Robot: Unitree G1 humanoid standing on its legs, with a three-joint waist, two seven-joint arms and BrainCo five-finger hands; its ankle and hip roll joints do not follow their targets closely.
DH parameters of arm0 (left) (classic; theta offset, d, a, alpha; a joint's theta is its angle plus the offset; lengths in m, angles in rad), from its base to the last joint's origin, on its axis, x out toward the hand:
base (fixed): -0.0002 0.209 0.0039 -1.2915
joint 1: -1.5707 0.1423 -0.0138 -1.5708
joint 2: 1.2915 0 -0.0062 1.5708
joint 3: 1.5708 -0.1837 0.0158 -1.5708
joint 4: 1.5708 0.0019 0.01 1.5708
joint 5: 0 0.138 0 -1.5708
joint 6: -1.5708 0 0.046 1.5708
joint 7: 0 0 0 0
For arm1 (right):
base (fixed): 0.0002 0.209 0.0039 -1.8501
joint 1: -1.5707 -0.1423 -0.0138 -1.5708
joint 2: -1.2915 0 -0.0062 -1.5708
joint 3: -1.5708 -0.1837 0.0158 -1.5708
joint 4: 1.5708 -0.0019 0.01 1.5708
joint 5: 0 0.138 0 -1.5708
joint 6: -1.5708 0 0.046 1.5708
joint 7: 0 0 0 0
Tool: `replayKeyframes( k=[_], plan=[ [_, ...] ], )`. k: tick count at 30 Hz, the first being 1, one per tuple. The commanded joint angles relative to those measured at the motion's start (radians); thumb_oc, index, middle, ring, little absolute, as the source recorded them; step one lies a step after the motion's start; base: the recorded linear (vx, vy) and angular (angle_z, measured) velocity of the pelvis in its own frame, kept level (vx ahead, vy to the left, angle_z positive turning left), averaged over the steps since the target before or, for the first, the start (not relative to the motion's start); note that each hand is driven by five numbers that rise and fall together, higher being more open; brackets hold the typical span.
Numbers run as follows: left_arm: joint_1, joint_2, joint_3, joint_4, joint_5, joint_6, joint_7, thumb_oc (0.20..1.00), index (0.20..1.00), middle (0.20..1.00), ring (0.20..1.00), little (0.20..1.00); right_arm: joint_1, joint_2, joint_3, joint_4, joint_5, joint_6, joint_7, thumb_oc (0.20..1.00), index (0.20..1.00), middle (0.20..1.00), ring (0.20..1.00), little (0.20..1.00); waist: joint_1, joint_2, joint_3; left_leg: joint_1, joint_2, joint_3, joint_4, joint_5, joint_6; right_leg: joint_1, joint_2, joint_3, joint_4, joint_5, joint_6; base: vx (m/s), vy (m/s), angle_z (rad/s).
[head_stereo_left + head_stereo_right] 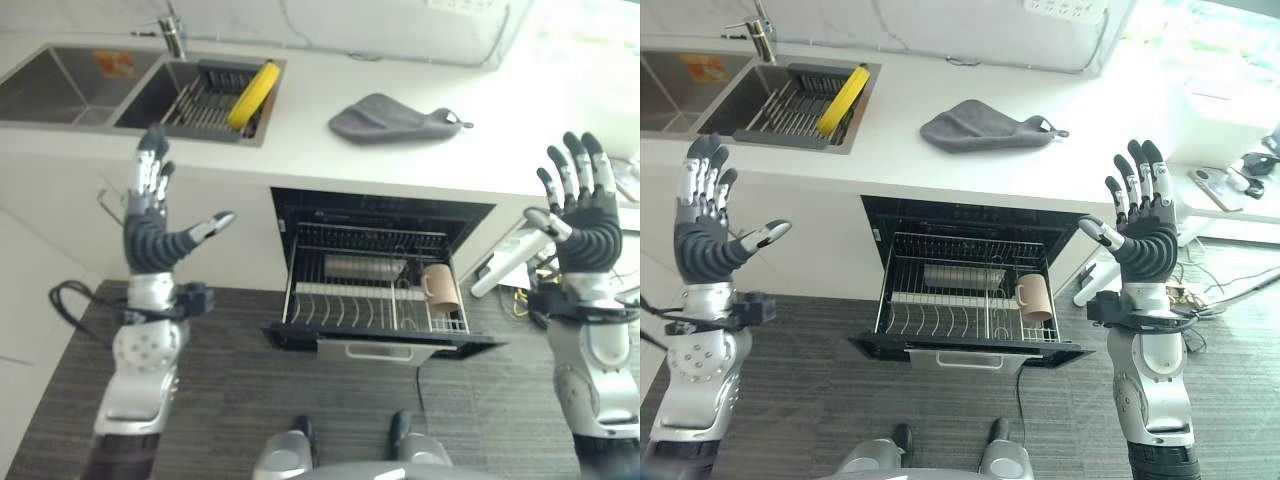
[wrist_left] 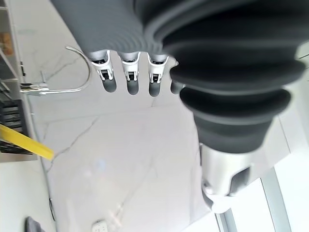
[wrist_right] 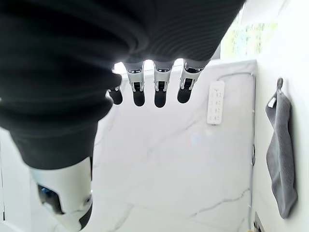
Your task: Place the dishes in the dishwasher.
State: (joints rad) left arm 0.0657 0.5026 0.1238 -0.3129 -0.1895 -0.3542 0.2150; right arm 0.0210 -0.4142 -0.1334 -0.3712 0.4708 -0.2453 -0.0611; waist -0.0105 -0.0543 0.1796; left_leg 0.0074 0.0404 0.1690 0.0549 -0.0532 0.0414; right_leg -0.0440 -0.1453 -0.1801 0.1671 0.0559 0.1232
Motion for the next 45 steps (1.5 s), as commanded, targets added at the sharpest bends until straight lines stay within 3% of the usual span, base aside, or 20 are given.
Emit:
replayKeyframes(
  k=[1,3,8,11,13,17,18,20,22,24,25,26,30,32,33,34,35,36,37,45],
  plan=[
    [-0.065,0.018,-0.003,-0.052,-0.056,-0.032,-0.035,1.000,1.000,1.000,1.000,1.000,-0.052,-0.057,-0.053,-0.035,-0.008,-0.016,0.004,1.000,1.000,1.000,1.000,1.000,0.011,0.016,-0.024,0.089,-0.040,-0.047,-0.135,0.028,-0.032,0.069,0.106,0.032,-0.012,-0.054,-0.008,-0.03,-0.036,0.22],
    [-0.080,0.010,-0.014,-0.032,-0.067,-0.020,-0.042,1.000,1.000,1.000,1.000,1.000,-0.054,-0.073,-0.056,-0.015,-0.013,-0.002,0.027,1.000,1.000,1.000,1.000,1.000,0.009,0.015,-0.045,0.095,-0.055,-0.059,-0.135,0.031,-0.032,0.110,0.123,0.042,-0.096,-0.089,-0.041,-0.04,-0.113,0.23],
    [-0.055,-0.011,-0.008,-0.031,-0.094,0.018,-0.051,1.000,1.000,1.000,1.000,1.000,-0.077,-0.091,-0.036,-0.024,-0.015,0.020,0.051,1.000,1.000,1.000,1.000,1.000,0.017,0.027,-0.060,0.097,-0.043,-0.049,-0.130,0.051,-0.047,0.137,0.140,0.026,-0.142,-0.092,-0.065,-0.07,-0.204,0.22],
    [-0.033,-0.013,-0.004,-0.036,-0.082,0.032,-0.064,1.000,1.000,1.000,1.000,1.000,-0.066,-0.121,-0.041,-0.029,0.002,0.039,0.075,1.000,1.000,1.000,1.000,1.000,0.013,0.025,-0.056,0.072,-0.052,-0.028,-0.048,0.024,-0.073,0.168,0.132,0.025,-0.196,-0.078,-0.071,-0.08,-0.156,0.05],
    [-0.032,-0.007,-0.010,-0.038,-0.111,0.037,-0.092,1.000,1.000,1.000,1.000,1.000,-0.068,-0.155,-0.069,-0.020,0.012,0.061,0.080,1.000,1.000,1.000,1.000,1.000,-0.006,0.008,-0.052,0.040,0.031,0.065,-0.011,0.050,-0.120,0.192,0.100,-0.019,-0.245,-0.045,-0.060,-0.14,0.007,0.15],
    [-0.006,-0.006,0.010,-0.046,-0.145,0.026,-0.076,1.000,1.000,1.000,1.000,1.000,-0.035,-0.191,-0.117,-0.023,0.071,0.028,0.145,1.000,1.000,1.000,1.000,1.000,-0.024,0.009,-0.057,0.046,0.144,0.014,-0.038,0.137,-0.163,0.170,0.084,0.002,-0.254,-0.029,-0.066,-0.10,0.252,0.46],
    [0.013,-0.022,0.014,-0.041,-0.180,0.002,-0.082,1.000,1.000,1.000,1.000,1.000,-0.026,-0.206,-0.143,-0.020,0.085,0.026,0.177,1.000,1.000,1.000,1.000,1.000,-0.038,0.020,-0.062,0.049,0.267,0.000,-0.095,0.263,-0.206,0.158,0.068,0.026,-0.254,-0.034,-0.064,-0.06,0.807,-0.09],
    [0.046,-0.034,0.000,-0.019,-0.178,-0.046,-0.088,1.000,1.000,1.000,1.000,1.000,-0.034,-0.251,-0.181,-0.014,0.106,0.049,0.205,1.000,1.000,1.000,1.000,1.000,-0.053,0.038,-0.064,0.072,0.329,-0.001,-0.119,0.292,-0.227,0.141,0.021,0.042,-0.254,-0.030,-0.046,-0.05,0.990,-0.23],
    [0.069,-0.036,0.011,-0.018,-0.191,-0.069,-0.089,1.000,1.000,1.000,1.000,1.000,-0.067,-0.279,-0.181,-0.007,0.099,0.072,0.229,1.000,1.000,1.000,1.000,1.000,-0.051,0.058,-0.062,0.078,0.322,-0.019,-0.098,0.256,-0.236,0.121,-0.013,0.062,-0.254,-0.018,-0.023,-0.01,0.827,-0.50],
    [0.066,-0.008,0.031,-0.022,-0.164,-0.086,-0.099,1.000,1.000,1.000,1.000,1.000,-0.116,-0.304,-0.165,0.004,0.052,0.081,0.242,1.000,1.000,1.000,1.000,1.000,-0.053,0.065,-0.038,0.065,0.309,0.035,-0.026,0.174,-0.245,0.098,-0.080,0.070,-0.254,0.021,0.030,-0.09,1.043,-0.25],
    [0.022,0.026,0.036,-0.011,-0.180,-0.076,-0.126,1.000,1.000,1.000,1.000,1.000,-0.116,-0.320,-0.185,0.022,0.054,0.061,0.228,1.000,1.000,1.000,1.000,1.000,-0.049,0.039,-0.012,0.026,0.272,0.048,0.060,0.060,-0.227,0.088,-0.154,0.063,-0.252,0.066,0.083,-0.12,1.097,0.44],
    [-0.001,0.056,0.043,-0.006,-0.214,-0.065,-0.166,1.000,1.000,1.000,1.000,1.000,-0.074,-0.312,-0.228,0.005,0.079,0.045,0.216,1.000,1.000,1.000,1.000,1.000,-0.039,0.016,0.009,0.002,0.223,0.016,0.104,0.002,-0.200,0.079,-0.217,0.046,-0.240,0.123,0.106,-0.06,0.933,0.89],
    [-0.008,0.057,0.057,-0.012,-0.200,-0.014,-0.208,1.000,1.000,1.000,1.000,1.000,-0.038,-0.208,-0.241,-0.048,0.114,0.057,0.244,1.000,1.000,1.000,1.000,1.000,-0.003,-0.005,0.044,0.018,0.138,-0.001,0.110,-0.056,-0.156,0.030,-0.315,-0.057,-0.177,0.279,0.125,0.02,0.500,0.69],
    [0.008,0.055,0.064,-0.033,-0.214,0.013,-0.217,1.000,1.000,1.000,1.000,1.000,-0.052,-0.198,-0.199,-0.059,0.065,0.076,0.223,1.000,1.000,1.000,1.000,1.000,0.016,-0.001,0.039,0.048,0.109,0.011,0.064,-0.042,-0.135,0.030,-0.288,-0.082,-0.128,0.250,0.115,0.01,0.519,-0.31],
    [0.015,0.060,0.069,-0.045,-0.249,0.033,-0.243,1.000,1.000,1.000,1.000,1.000,-0.061,-0.217,-0.170,-0.059,0.070,0.085,0.184,1.000,1.000,1.000,1.000,1.000,0.016,0.012,0.028,0.065,0.097,0.005,0.017,-0.021,-0.117,0.037,-0.200,-0.044,-0.082,0.144,0.084,0.02,0.498,-0.46],
    [0.014,0.063,0.067,-0.041,-0.258,0.034,-0.257,1.000,1.000,1.000,1.000,1.000,-0.063,-0.225,-0.165,-0.056,0.077,0.085,0.170,1.000,1.000,1.000,1.000,1.000,0.010,0.014,0.019,0.067,0.084,-0.004,-0.004,-0.013,-0.104,0.033,-0.139,-0.018,-0.053,0.097,0.070,0.05,0.575,0.18],
    [-0.002,0.041,0.032,-0.034,-0.232,0.037,-0.263,1.000,1.000,1.000,1.000,1.000,-0.035,-0.219,-0.163,-0.055,0.088,0.058,0.169,1.000,1.000,1.000,1.000,1.000,-0.010,0.012,0.000,0.086,0.041,-0.036,-0.060,0.000,-0.072,0.026,-0.002,0.024,0.015,0.015,0.039,0.09,0.489,0.53],
    [-0.014,0.018,0.003,-0.031,-0.206,0.040,-0.241,1.000,1.000,1.000,1.000,1.000,0.000,-0.207,-0.177,-0.063,0.112,0.039,0.198,1.000,1.000,1.000,1.000,1.000,-0.031,0.007,-0.016,0.108,-0.003,-0.052,-0.099,0.009,-0.054,0.033,0.085,0.056,0.020,-0.020,0.011,0.11,0.444,0.65],
    [-0.018,0.010,-0.008,-0.031,-0.211,0.045,-0.234,1.000,1.000,1.000,1.000,1.000,0.019,-0.210,-0.193,-0.062,0.130,0.033,0.213,1.000,1.000,1.000,1.000,1.000,-0.041,0.004,-0.027,0.114,-0.025,-0.062,-0.118,0.028,-0.050,0.049,0.124,0.082,-0.027,-0.026,-0.014,0.12,0.215,0.68],
    [-0.061,-0.021,-0.075,-0.018,-0.223,0.075,-0.216,1.000,1.000,1.000,1.000,1.000,-0.047,-0.189,-0.127,-0.036,0.093,0.029,0.167,1.000,1.000,1.000,1.000,1.000,-0.040,0.022,-0.070,0.119,-0.045,-0.050,-0.142,0.047,-0.060,0.125,0.139,0.084,-0.215,-0.016,-0.039,0.06,-0.055,0.13]
  ],
)
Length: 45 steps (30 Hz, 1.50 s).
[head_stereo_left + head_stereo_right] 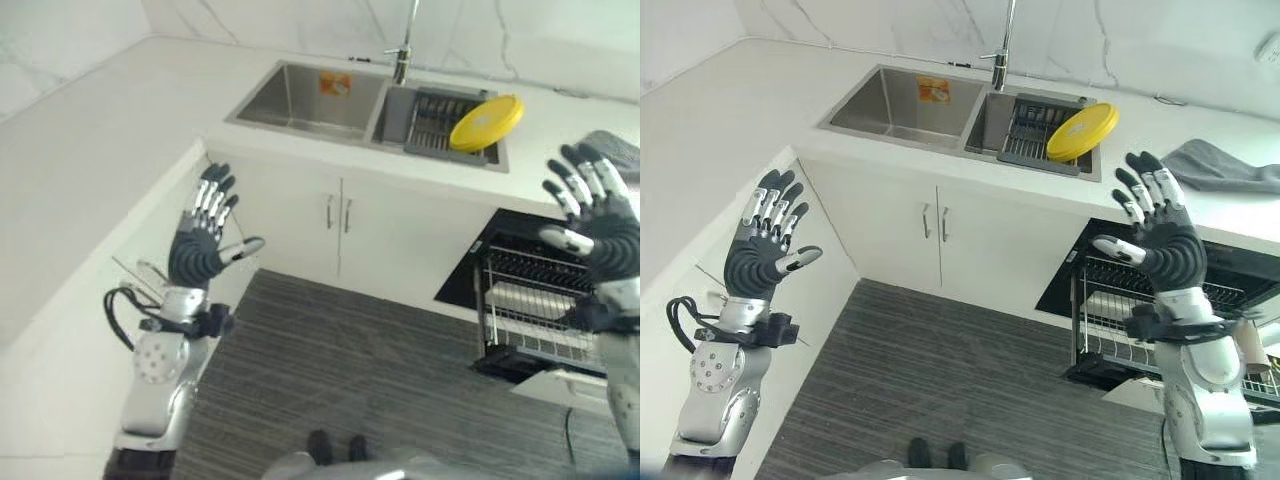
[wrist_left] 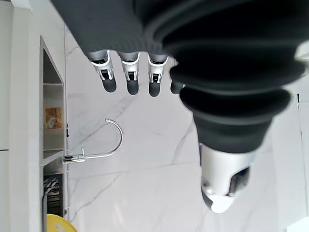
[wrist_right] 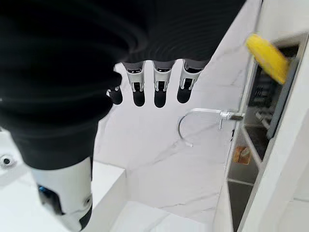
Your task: Place the dishes in the dishwasher.
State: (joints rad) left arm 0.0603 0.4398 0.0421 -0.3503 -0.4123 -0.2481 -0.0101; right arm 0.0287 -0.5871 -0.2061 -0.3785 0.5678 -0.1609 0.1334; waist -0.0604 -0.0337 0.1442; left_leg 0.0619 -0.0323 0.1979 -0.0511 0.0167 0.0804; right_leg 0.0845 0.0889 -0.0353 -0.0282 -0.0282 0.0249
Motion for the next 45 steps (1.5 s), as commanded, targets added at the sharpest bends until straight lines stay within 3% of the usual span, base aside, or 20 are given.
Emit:
replayKeyframes(
  k=[1,9,10,12,13,14,16,18,20,23,24,26,29,31,35,41,42,43,44,45],
  plan=[
    [-0.058,0.040,0.001,0.022,0.005,-0.034,0.014,1.000,1.000,1.000,1.000,1.000,-0.060,-0.013,-0.048,-0.027,-0.006,-0.056,-0.029,1.000,1.000,1.000,1.000,1.000,0.005,0.004,-0.038,0.065,0.029,-0.073,-0.036,-0.024,-0.100,-0.001,-0.092,-0.053,-0.027,0.070,0.057,0.04,-0.121,-0.38],
    [-0.044,0.035,0.006,0.033,-0.078,-0.006,-0.039,1.000,1.000,1.000,1.000,1.000,-0.023,-0.012,-0.084,-0.015,0.061,-0.059,0.029,1.000,1.000,1.000,1.000,1.000,-0.034,0.014,-0.046,0.061,0.052,-0.017,0.015,-0.033,-0.114,-0.002,-0.069,-0.013,-0.003,0.047,0.036,0.04,-0.140,-0.24],
    [-0.045,0.036,0.003,0.034,-0.065,-0.014,-0.038,1.000,1.000,1.000,1.000,1.000,-0.021,-0.011,-0.085,-0.011,0.069,-0.064,0.031,1.000,1.000,1.000,1.000,1.000,-0.039,0.011,-0.035,0.038,0.064,-0.013,0.094,-0.048,-0.126,-0.004,-0.069,-0.008,0.022,0.027,0.029,0.00,-0.165,-0.17],
    [-0.052,0.041,-0.001,0.035,-0.051,-0.019,-0.034,1.000,1.000,1.000,1.000,1.000,-0.025,-0.015,-0.084,-0.011,0.090,-0.066,0.033,1.000,1.000,1.000,1.000,1.000,-0.046,0.004,-0.018,-0.012,0.091,0.000,0.227,-0.024,-0.145,-0.008,-0.069,-0.007,0.045,0.012,0.010,-0.04,-0.141,-0.07],
    [-0.049,0.042,-0.008,0.037,-0.041,-0.026,-0.027,1.000,1.000,1.000,1.000,1.000,-0.024,-0.018,-0.083,-0.007,0.100,-0.074,0.043,1.000,1.000,1.000,1.000,1.000,-0.050,-0.003,-0.008,-0.057,0.113,0.008,0.336,0.015,-0.163,-0.006,-0.070,-0.005,0.052,0.005,-0.006,-0.08,-0.175,0.03],
    [-0.037,0.041,-0.010,0.029,-0.039,-0.030,-0.019,1.000,1.000,1.000,1.000,1.000,-0.019,-0.027,-0.084,-0.011,0.108,-0.077,0.057,1.000,1.000,1.000,1.000,1.000,-0.052,-0.016,0.009,-0.166,0.147,-0.007,0.549,0.069,-0.188,-0.005,-0.073,0.002,0.057,0.008,-0.030,-0.06,-0.142,0.04],
    [-0.025,0.039,0.000,0.029,-0.049,-0.031,-0.016,1.000,1.000,1.000,1.000,1.000,-0.021,-0.031,-0.087,-0.011,0.103,-0.069,0.068,1.000,1.000,1.000,1.000,1.000,-0.051,-0.019,0.015,-0.211,0.154,-0.025,0.605,0.060,-0.180,0.000,-0.070,0.015,0.051,0.013,-0.033,0.00,-0.038,-0.04],
    [-0.018,0.038,0.004,0.030,-0.058,-0.025,-0.013,1.000,1.000,1.000,1.000,1.000,-0.030,-0.037,-0.085,-0.013,0.106,-0.056,0.059,1.000,1.000,1.000,1.000,1.000,-0.045,-0.018,0.016,-0.224,0.173,-0.019,0.539,0.069,-0.182,0.016,-0.060,0.026,0.030,0.017,-0.024,0.09,0.065,-0.08],
    [-0.004,0.037,0.008,0.032,-0.061,-0.032,-0.020,1.000,1.000,1.000,1.000,1.000,-0.039,-0.041,-0.082,-0.004,0.117,-0.050,0.064,1.000,1.000,1.000,1.000,1.000,-0.034,-0.010,0.009,-0.179,0.186,-0.007,0.321,0.080,-0.173,0.039,-0.055,0.037,-0.002,0.010,-0.006,0.21,0.193,-0.18],
    [0.006,0.037,0.002,0.043,-0.047,-0.056,-0.009,1.000,1.000,1.000,1.000,1.000,-0.024,-0.040,-0.082,0.001,0.122,-0.049,0.115,1.000,1.000,1.000,1.000,1.000,-0.017,0.012,0.003,-0.152,0.191,-0.046,-0.017,0.167,-0.188,0.096,-0.052,0.069,-0.031,-0.015,0.016,0.29,0.275,-0.25],
    [0.010,0.038,0.000,0.049,-0.048,-0.066,-0.008,1.000,1.000,1.000,1.000,1.000,-0.020,-0.048,-0.083,0.003,0.119,-0.047,0.128,1.000,1.000,1.000,1.000,1.000,-0.008,0.014,0.005,-0.179,0.195,-0.078,-0.036,0.183,-0.197,0.117,-0.049,0.083,-0.036,-0.024,0.016,0.46,0.416,-0.38],
    [-0.006,0.040,-0.018,0.074,-0.031,-0.081,0.007,1.000,1.000,1.000,1.000,1.000,-0.044,-0.093,-0.089,0.023,0.151,-0.053,0.126,1.000,1.000,1.000,1.000,1.000,-0.002,0.016,-0.002,-0.200,0.198,-0.054,-0.036,0.172,-0.197,0.150,-0.069,0.076,-0.036,-0.050,0.019,0.54,0.520,-0.46],
    [-0.026,0.044,-0.011,0.063,-0.012,-0.061,-0.016,1.000,1.000,1.000,1.000,1.000,-0.028,-0.073,-0.111,-0.007,0.135,-0.029,0.153,1.000,1.000,1.000,1.000,1.000,0.013,0.005,-0.023,-0.166,0.162,-0.026,-0.036,0.129,-0.165,0.161,-0.126,0.028,-0.002,-0.066,0.058,0.40,0.373,-0.69],
    [-0.067,0.059,-0.012,0.068,-0.001,-0.028,-0.025,1.000,1.000,1.000,1.000,1.000,-0.042,-0.068,-0.089,-0.017,0.113,-0.032,0.109,1.000,1.000,1.000,1.000,1.000,0.031,-0.012,-0.039,-0.140,0.130,-0.026,-0.036,0.100,-0.141,0.147,-0.172,-0.013,0.036,-0.046,0.095,0.41,0.342,0.02],
    [-0.084,0.052,-0.001,0.065,0.000,0.001,-0.059,1.000,1.000,1.000,1.000,1.000,-0.068,-0.030,-0.073,-0.020,0.101,-0.023,0.091,1.000,1.000,1.000,1.000,1.000,0.045,-0.022,-0.049,-0.103,0.087,-0.049,-0.036,0.068,-0.111,0.108,-0.211,-0.034,0.107,0.008,0.131,0.24,0.196,0.21],
    [-0.062,0.050,-0.005,0.047,0.059,0.012,-0.061,1.000,1.000,1.000,1.000,1.000,-0.027,0.023,-0.072,-0.031,0.076,-0.045,0.094,1.000,1.000,1.000,1.000,1.000,0.043,-0.012,-0.053,-0.060,0.043,-0.063,-0.036,0.036,-0.072,0.036,-0.218,-0.033,0.279,0.070,0.134,0.21,0.227,0.28],
    [-0.050,0.052,-0.003,0.037,0.075,0.020,-0.055,1.000,1.000,1.000,1.000,1.000,0.002,0.038,-0.068,-0.045,0.066,-0.054,0.099,1.000,1.000,1.000,1.000,1.000,0.035,0.005,-0.046,-0.033,0.037,-0.068,-0.036,0.020,-0.061,-0.035,-0.214,-0.051,0.419,0.102,0.127,0.21,0.258,-0.06],
    [-0.044,0.048,-0.001,0.032,0.085,0.024,-0.050,1.000,1.000,1.000,1.000,1.000,0.002,0.038,-0.063,-0.050,0.066,-0.046,0.102,1.000,1.000,1.000,1.000,1.000,0.034,0.010,-0.042,-0.019,0.036,-0.065,-0.036,0.011,-0.061,-0.082,-0.224,-0.070,0.452,0.106,0.121,0.36,0.301,-0.45],
    [-0.047,0.058,0.000,0.036,0.100,0.035,-0.030,1.000,1.000,1.000,1.000,1.000,-0.013,0.028,-0.049,-0.038,0.073,-0.036,0.116,1.000,1.000,1.000,1.000,1.000,0.037,0.011,-0.034,0.000,0.038,-0.056,-0.036,0.001,-0.066,-0.103,-0.248,-0.136,0.365,0.083,0.108,0.27,0.098,-0.54],
    [-0.051,0.062,-0.002,0.042,0.101,0.038,-0.023,1.000,1.000,1.000,1.000,1.000,-0.022,0.020,-0.045,-0.028,0.080,-0.036,0.122,1.000,1.000,1.000,1.000,1.000,0.036,0.009,-0.029,0.010,0.040,-0.052,-0.036,-0.006,-0.069,-0.098,-0.250,-0.155,0.309,0.083,0.109,0.25,0.017,-0.73]
  ],
)
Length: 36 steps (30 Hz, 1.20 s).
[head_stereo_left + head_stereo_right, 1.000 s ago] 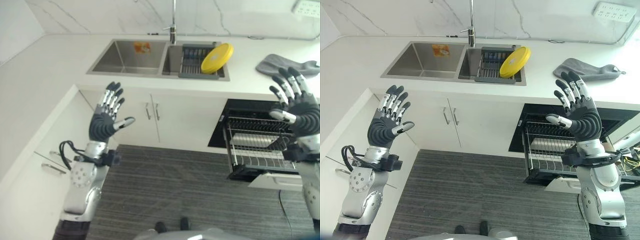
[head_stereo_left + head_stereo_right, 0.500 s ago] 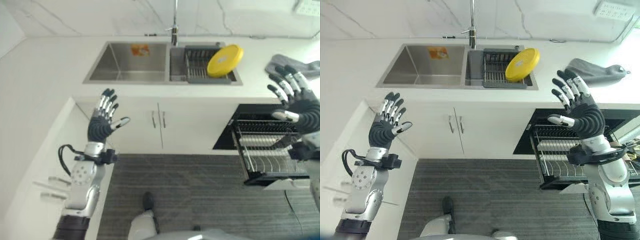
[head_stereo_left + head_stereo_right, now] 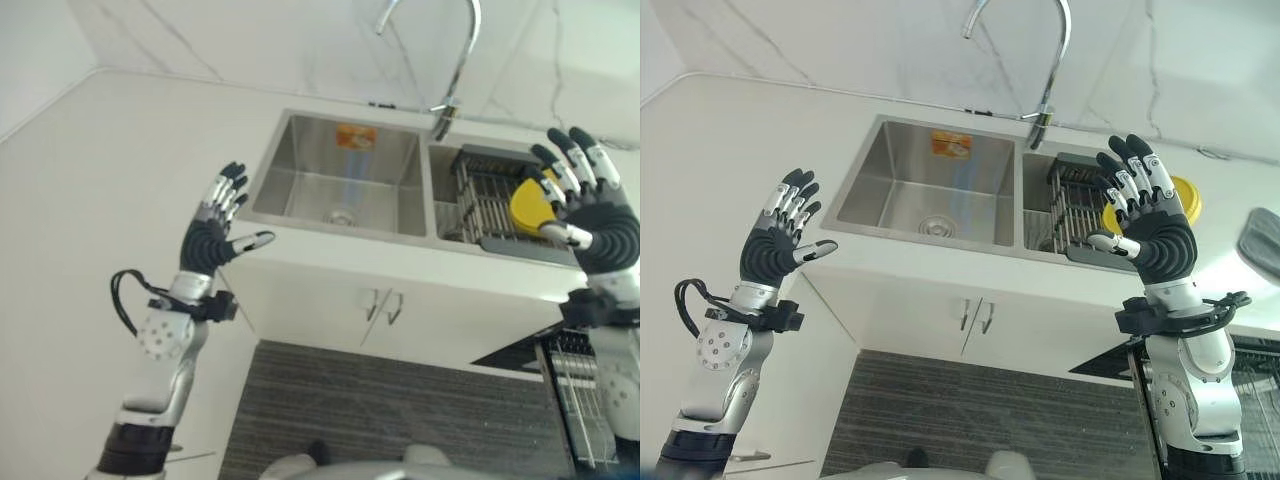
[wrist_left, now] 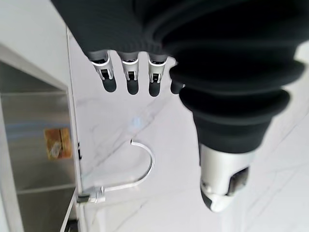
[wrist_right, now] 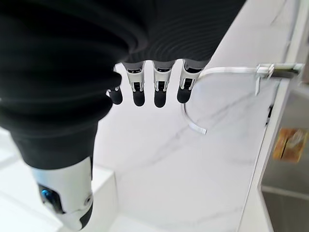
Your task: Place the dishes in the dishwasher.
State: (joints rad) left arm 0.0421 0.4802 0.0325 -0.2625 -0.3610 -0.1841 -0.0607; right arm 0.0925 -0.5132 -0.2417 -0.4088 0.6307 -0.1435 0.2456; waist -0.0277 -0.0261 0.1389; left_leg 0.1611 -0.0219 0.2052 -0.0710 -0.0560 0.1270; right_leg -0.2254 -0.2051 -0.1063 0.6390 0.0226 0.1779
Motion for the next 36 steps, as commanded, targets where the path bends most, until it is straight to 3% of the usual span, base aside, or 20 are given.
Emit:
replayKeyframes(
  k=[1,4,6,10,11,12,15,16,17,22,25,27,28,29,31,34,36],
  plan=[
    [-0.037,0.026,0.005,-0.042,0.050,-0.024,0.033,1.000,1.000,1.000,1.000,1.000,-0.091,-0.063,-0.009,0.007,0.024,-0.054,0.014,1.000,1.000,1.000,1.000,1.000,-0.001,0.000,-0.017,-0.079,0.033,-0.055,-0.016,0.059,-0.119,0.212,0.042,-0.097,-0.401,0.039,-0.041,0.18,-0.066,-0.54],
    [-0.047,0.028,-0.013,-0.035,0.076,-0.029,0.059,1.000,1.000,1.000,1.000,1.000,-0.111,-0.075,-0.002,0.014,0.032,-0.057,0.028,1.000,1.000,1.000,1.000,1.000,-0.016,-0.013,0.004,-0.046,0.042,-0.034,-0.016,0.029,-0.132,0.196,0.012,-0.109,-0.546,0.101,-0.020,0.14,-0.082,-0.27],
    [-0.054,0.029,-0.028,-0.036,0.088,-0.026,0.070,1.000,1.000,1.000,1.000,1.000,-0.132,-0.074,0.011,0.016,0.026,-0.047,0.020,1.000,1.000,1.000,1.000,1.000,-0.026,-0.026,0.014,-0.019,0.043,-0.027,-0.016,-0.001,-0.136,0.168,-0.024,-0.086,-0.618,0.188,0.007,0.21,-0.207,-0.11],
    [-0.048,0.027,-0.028,-0.040,0.090,-0.024,0.045,1.000,1.000,1.000,1.000,1.000,-0.121,-0.058,0.012,0.013,0.023,-0.053,0.012,1.000,1.000,1.000,1.000,1.000,-0.037,-0.031,0.015,0.017,0.057,-0.050,-0.015,-0.029,-0.134,0.150,-0.047,-0.031,-0.672,0.235,0.020,0.23,-0.301,0.11],
    [-0.054,0.031,-0.029,-0.041,0.088,-0.020,0.037,1.000,1.000,1.000,1.000,1.000,-0.113,-0.057,0.011,0.006,0.026,-0.057,0.005,1.000,1.000,1.000,1.000,1.000,-0.048,-0.033,0.011,0.018,0.073,-0.077,-0.003,-0.026,-0.135,0.149,-0.031,0.037,-0.659,0.206,0.010,0.25,-0.440,0.33],
    [-0.056,0.031,-0.030,-0.040,0.088,-0.020,0.037,1.000,1.000,1.000,1.000,1.000,-0.112,-0.058,0.010,0.005,0.027,-0.058,0.003,1.000,1.000,1.000,1.000,1.000,-0.050,-0.032,0.009,0.017,0.078,-0.082,0.002,-0.027,-0.136,0.152,-0.026,0.045,-0.657,0.196,0.008,0.28,-0.588,0.42],
    [-0.065,0.030,-0.027,-0.049,0.071,-0.002,0.055,1.000,1.000,1.000,1.000,1.000,-0.157,-0.073,0.023,0.008,0.037,-0.028,-0.012,1.000,1.000,1.000,1.000,1.000,-0.052,-0.024,-0.017,0.063,0.152,-0.072,-0.007,-0.020,-0.176,0.195,0.019,0.026,-0.695,0.135,0.006,0.22,-0.473,0.06],
    [-0.065,0.030,-0.027,-0.050,0.068,-0.002,0.057,1.000,1.000,1.000,1.000,1.000,-0.163,-0.074,0.026,0.008,0.037,-0.022,-0.012,1.000,1.000,1.000,1.000,1.000,-0.053,-0.023,-0.019,0.068,0.158,-0.069,-0.009,-0.019,-0.179,0.199,0.024,0.025,-0.698,0.133,0.003,0.32,-0.648,-0.06],
    [-0.058,0.028,-0.024,-0.056,0.070,-0.003,0.063,1.000,1.000,1.000,1.000,1.000,-0.186,-0.080,0.035,0.006,0.046,0.002,-0.003,1.000,1.000,1.000,1.000,1.000,-0.056,-0.019,-0.029,0.084,0.185,-0.048,-0.013,-0.011,-0.195,0.222,0.057,0.029,-0.713,0.119,-0.020,0.19,-0.382,0.06],
    [-0.028,0.020,-0.018,-0.055,0.068,-0.014,0.068,1.000,1.000,1.000,1.000,1.000,-0.168,-0.074,0.025,-0.010,0.065,0.017,0.018,1.000,1.000,1.000,1.000,1.000,-0.062,-0.012,-0.039,0.070,0.230,-0.028,0.012,0.054,-0.226,0.250,0.116,0.043,-0.723,0.092,-0.063,0.15,-0.366,-0.04],
    [-0.008,0.018,-0.018,-0.050,0.054,-0.033,0.056,1.000,1.000,1.000,1.000,1.000,-0.143,-0.077,0.014,-0.014,0.117,0.039,0.037,1.000,1.000,1.000,1.000,1.000,-0.065,-0.007,-0.039,0.027,0.255,-0.033,0.111,0.094,-0.244,0.268,0.145,0.044,-0.726,0.065,-0.088,0.09,-0.272,-0.17],
    [0.017,0.013,-0.016,-0.056,0.047,-0.061,0.046,1.000,1.000,1.000,1.000,1.000,-0.131,-0.082,0.015,-0.008,0.161,0.046,0.058,1.000,1.000,1.000,1.000,1.000,-0.055,-0.010,-0.025,-0.032,0.244,-0.059,0.217,0.100,-0.241,0.281,0.153,0.043,-0.726,0.056,-0.106,0.04,-0.190,-0.01],
    [0.021,0.012,-0.015,-0.058,0.041,-0.068,0.041,1.000,1.000,1.000,1.000,1.000,-0.128,-0.081,0.014,-0.011,0.161,0.044,0.055,1.000,1.000,1.000,1.000,1.000,-0.053,-0.012,-0.020,-0.051,0.239,-0.057,0.209,0.094,-0.236,0.283,0.151,0.037,-0.726,0.055,-0.105,0.00,-0.061,0.11],
    [0.018,0.012,-0.021,-0.051,0.027,-0.084,0.034,1.000,1.000,1.000,1.000,1.000,-0.133,-0.080,0.015,0.000,0.157,0.035,0.049,1.000,1.000,1.000,1.000,1.000,-0.052,-0.009,-0.012,-0.063,0.237,-0.026,0.127,0.093,-0.236,0.287,0.144,0.019,-0.726,0.050,-0.096,-0.01,0.072,0.39],
    [-0.022,0.008,-0.050,-0.041,0.021,-0.106,0.036,1.000,1.000,1.000,1.000,1.000,-0.150,-0.064,0.022,0.020,0.132,-0.003,0.009,1.000,1.000,1.000,1.000,1.000,-0.047,-0.002,0.018,-0.127,0.257,0.021,0.025,0.181,-0.262,0.312,0.117,-0.032,-0.726,0.027,-0.084,-0.04,0.167,0.78],
    [-0.031,0.014,-0.040,-0.041,0.013,-0.104,0.045,1.000,1.000,1.000,1.000,1.000,-0.120,-0.083,-0.010,0.012,0.088,-0.018,-0.025,1.000,1.000,1.000,1.000,1.000,-0.059,0.006,0.002,-0.079,0.229,0.004,-0.014,0.133,-0.254,0.310,0.088,-0.055,-0.726,0.025,-0.069,0.03,0.301,0.16],
    [-0.042,0.015,-0.041,-0.052,0.033,-0.086,0.038,1.000,1.000,1.000,1.000,1.000,-0.088,-0.031,-0.005,-0.025,0.032,-0.039,-0.042,1.000,1.000,1.000,1.000,1.000,-0.069,0.009,-0.016,-0.053,0.223,0.021,-0.016,0.101,-0.244,0.321,0.072,-0.076,-0.726,0.029,-0.053,0.12,0.091,-0.40]
  ],
)
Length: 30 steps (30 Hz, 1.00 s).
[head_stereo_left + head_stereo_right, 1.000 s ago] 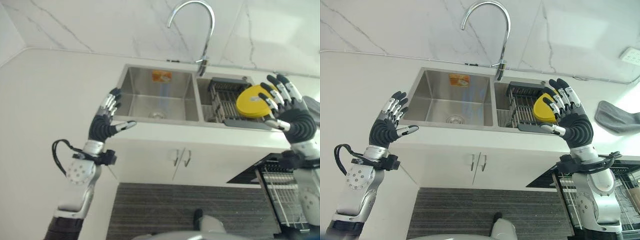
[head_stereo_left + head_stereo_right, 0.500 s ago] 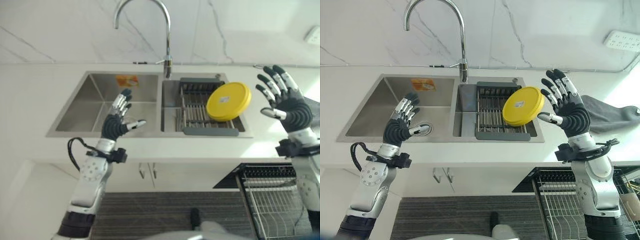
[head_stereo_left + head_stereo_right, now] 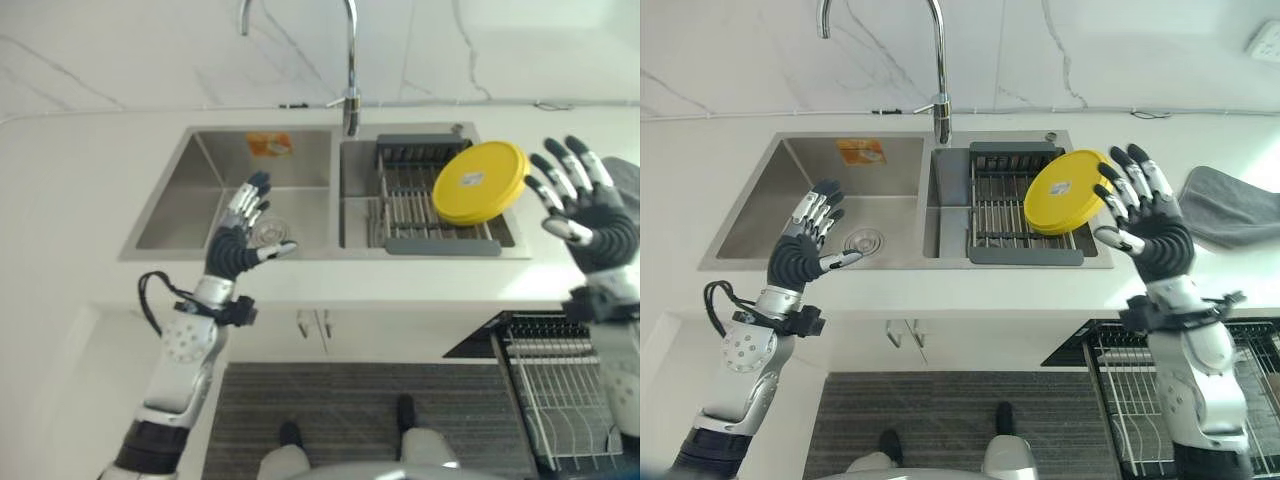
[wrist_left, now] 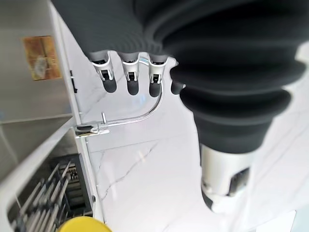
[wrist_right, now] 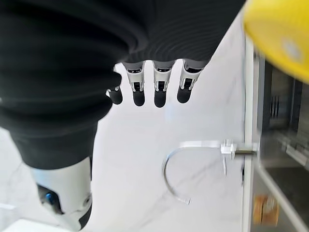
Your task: Place the dishes in the dishwasher.
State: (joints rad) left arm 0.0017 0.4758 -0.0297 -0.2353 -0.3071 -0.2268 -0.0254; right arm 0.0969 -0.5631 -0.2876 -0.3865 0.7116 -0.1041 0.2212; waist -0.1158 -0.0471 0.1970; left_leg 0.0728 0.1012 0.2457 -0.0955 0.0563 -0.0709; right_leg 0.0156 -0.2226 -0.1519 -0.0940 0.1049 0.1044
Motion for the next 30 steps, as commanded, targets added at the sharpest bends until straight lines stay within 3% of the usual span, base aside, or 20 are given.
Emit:
replayKeyframes(
  k=[1,6,7,8,9,10,11,13,16,25,30],
  plan=[
    [-0.023,0.025,0.010,-0.075,-0.015,-0.040,0.013,1.000,1.000,1.000,1.000,1.000,-0.102,0.030,0.063,-0.043,-0.078,-0.065,-0.027,1.000,1.000,1.000,1.000,1.000,0.017,0.030,-0.076,0.041,0.102,-0.017,0.008,-0.019,-0.044,0.080,0.091,-0.030,0.007,-0.054,0.022,0.08,-0.047,-0.01],
    [-0.026,0.026,-0.012,-0.067,0.009,-0.044,0.049,1.000,1.000,1.000,1.000,1.000,-0.151,0.016,0.109,-0.023,-0.023,-0.067,-0.014,1.000,1.000,1.000,1.000,1.000,0.024,0.024,-0.071,0.051,0.134,-0.001,0.009,0.002,-0.059,0.081,0.137,0.001,0.007,-0.071,-0.011,0.03,-0.212,0.01],
    [-0.017,0.023,-0.017,-0.066,0.017,-0.052,0.059,1.000,1.000,1.000,1.000,1.000,-0.160,0.015,0.114,-0.020,-0.021,-0.066,-0.009,1.000,1.000,1.000,1.000,1.000,0.026,0.018,-0.064,0.045,0.137,-0.002,0.048,0.004,-0.063,0.081,0.148,0.023,0.009,-0.073,-0.022,0.04,-0.219,-0.21],
    [0.016,0.023,-0.007,-0.078,0.010,-0.067,0.057,1.000,1.000,1.000,1.000,1.000,-0.158,-0.002,0.114,-0.028,-0.026,-0.060,-0.005,1.000,1.000,1.000,1.000,1.000,0.036,0.006,-0.047,-0.032,0.154,-0.021,0.241,0.037,-0.076,0.087,0.161,0.046,0.007,-0.069,-0.044,0.05,-0.203,-0.29],
    [0.040,0.018,0.004,-0.090,0.012,-0.075,0.049,1.000,1.000,1.000,1.000,1.000,-0.148,-0.012,0.112,-0.034,-0.024,-0.061,0.002,1.000,1.000,1.000,1.000,1.000,0.047,-0.001,-0.038,-0.082,0.136,-0.054,0.341,0.036,-0.072,0.090,0.162,0.053,0.007,-0.063,-0.052,0.06,-0.126,-0.32],
    [0.060,0.011,0.012,-0.102,0.028,-0.085,0.053,1.000,1.000,1.000,1.000,1.000,-0.139,-0.016,0.109,-0.038,-0.019,-0.063,0.014,1.000,1.000,1.000,1.000,1.000,0.063,-0.004,-0.032,-0.125,0.068,-0.107,0.353,-0.003,-0.050,0.095,0.156,0.063,0.007,-0.059,-0.043,0.12,0.047,-0.26],
    [0.062,0.009,0.016,-0.105,0.038,-0.091,0.058,1.000,1.000,1.000,1.000,1.000,-0.143,-0.011,0.120,-0.029,-0.024,-0.074,0.021,1.000,1.000,1.000,1.000,1.000,0.074,0.001,-0.031,-0.115,0.018,-0.097,0.255,-0.039,-0.027,0.099,0.153,0.057,0.007,-0.059,-0.023,0.13,0.129,-0.39],
    [0.045,0.010,0.012,-0.101,0.032,-0.089,0.061,1.000,1.000,1.000,1.000,1.000,-0.155,0.001,0.135,-0.014,-0.043,-0.093,0.022,1.000,1.000,1.000,1.000,1.000,0.079,0.004,-0.024,-0.097,0.006,-0.050,0.168,-0.028,-0.021,0.110,0.142,0.038,0.007,-0.063,-0.010,0.12,0.141,-0.58],
    [-0.009,0.010,-0.023,-0.076,0.069,-0.070,0.090,1.000,1.000,1.000,1.000,1.000,-0.170,0.008,0.165,-0.014,-0.048,-0.116,0.006,1.000,1.000,1.000,1.000,1.000,0.081,0.013,-0.040,-0.025,-0.017,-0.112,0.052,-0.023,0.006,0.114,0.141,0.045,0.008,-0.073,-0.005,0.11,0.209,-0.36],
    [-0.062,0.006,-0.034,-0.090,0.072,-0.046,0.097,1.000,1.000,1.000,1.000,1.000,-0.158,0.034,0.145,-0.031,-0.036,-0.112,0.001,1.000,1.000,1.000,1.000,1.000,0.076,0.006,-0.070,0.023,-0.051,-0.108,0.008,-0.060,0.039,0.095,0.116,0.011,0.039,-0.069,0.020,0.09,0.134,-0.07],
    [-0.051,0.008,-0.036,-0.091,0.082,-0.052,0.094,1.000,1.000,1.000,1.000,1.000,-0.171,0.042,0.141,-0.030,-0.011,-0.101,-0.007,1.000,1.000,1.000,1.000,1.000,0.081,0.003,-0.069,0.030,-0.061,-0.104,0.008,-0.073,0.058,0.082,0.111,0.024,0.058,-0.071,0.027,0.06,0.093,-0.01]
  ],
)
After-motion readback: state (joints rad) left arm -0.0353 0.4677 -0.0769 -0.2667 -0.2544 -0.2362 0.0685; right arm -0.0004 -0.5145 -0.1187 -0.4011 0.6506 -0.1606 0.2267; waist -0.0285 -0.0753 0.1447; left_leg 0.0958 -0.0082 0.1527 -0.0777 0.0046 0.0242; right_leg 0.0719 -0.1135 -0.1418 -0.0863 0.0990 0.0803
